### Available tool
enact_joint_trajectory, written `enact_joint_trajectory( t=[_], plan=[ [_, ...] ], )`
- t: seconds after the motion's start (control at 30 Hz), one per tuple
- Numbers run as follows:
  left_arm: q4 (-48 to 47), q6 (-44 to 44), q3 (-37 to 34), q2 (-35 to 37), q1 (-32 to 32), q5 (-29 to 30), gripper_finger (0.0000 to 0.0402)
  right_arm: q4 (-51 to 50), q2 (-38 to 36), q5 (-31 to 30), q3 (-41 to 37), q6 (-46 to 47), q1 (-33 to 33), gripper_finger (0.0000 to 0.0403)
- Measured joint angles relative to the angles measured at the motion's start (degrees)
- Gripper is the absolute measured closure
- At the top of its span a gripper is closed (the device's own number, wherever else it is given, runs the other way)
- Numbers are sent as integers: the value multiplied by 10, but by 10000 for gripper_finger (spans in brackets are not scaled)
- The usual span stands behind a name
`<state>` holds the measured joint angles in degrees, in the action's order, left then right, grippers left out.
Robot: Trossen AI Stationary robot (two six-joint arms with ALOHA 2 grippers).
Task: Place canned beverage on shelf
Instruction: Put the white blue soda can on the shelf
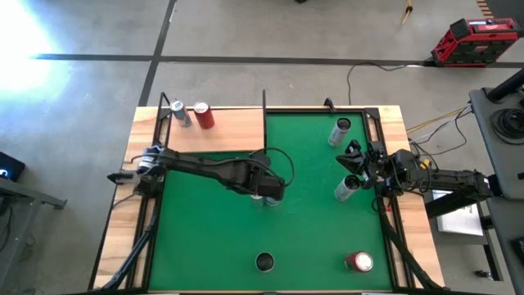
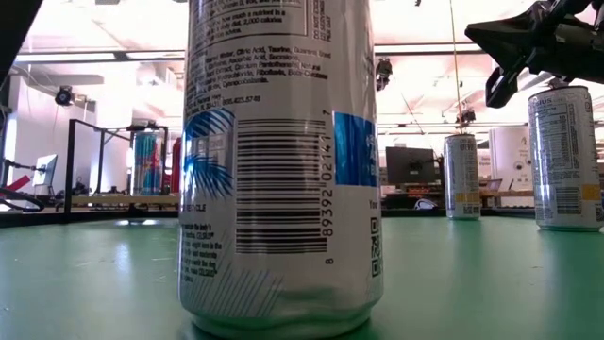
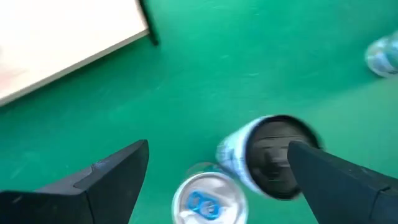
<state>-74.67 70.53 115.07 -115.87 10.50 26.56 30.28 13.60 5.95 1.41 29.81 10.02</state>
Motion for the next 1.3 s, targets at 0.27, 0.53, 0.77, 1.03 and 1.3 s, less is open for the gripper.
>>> enact_joint_trajectory(
  t=[0.27,0.53,0.77,1.03,1.3],
  plan=[
    [-55,-99,108,-39,10,-12,36,0,0,0,0,0,0,390],
    [-47,-259,110,-41,25,-46,36,0,0,0,0,0,0,390],
    [12,-356,76,-41,24,-68,39,0,0,0,0,0,0,390],
    [42,-390,65,-41,25,-77,51,0,0,0,0,0,0,390],
    [59,-411,45,-41,23,-73,52,0,0,0,0,0,0,390]
  ],
)
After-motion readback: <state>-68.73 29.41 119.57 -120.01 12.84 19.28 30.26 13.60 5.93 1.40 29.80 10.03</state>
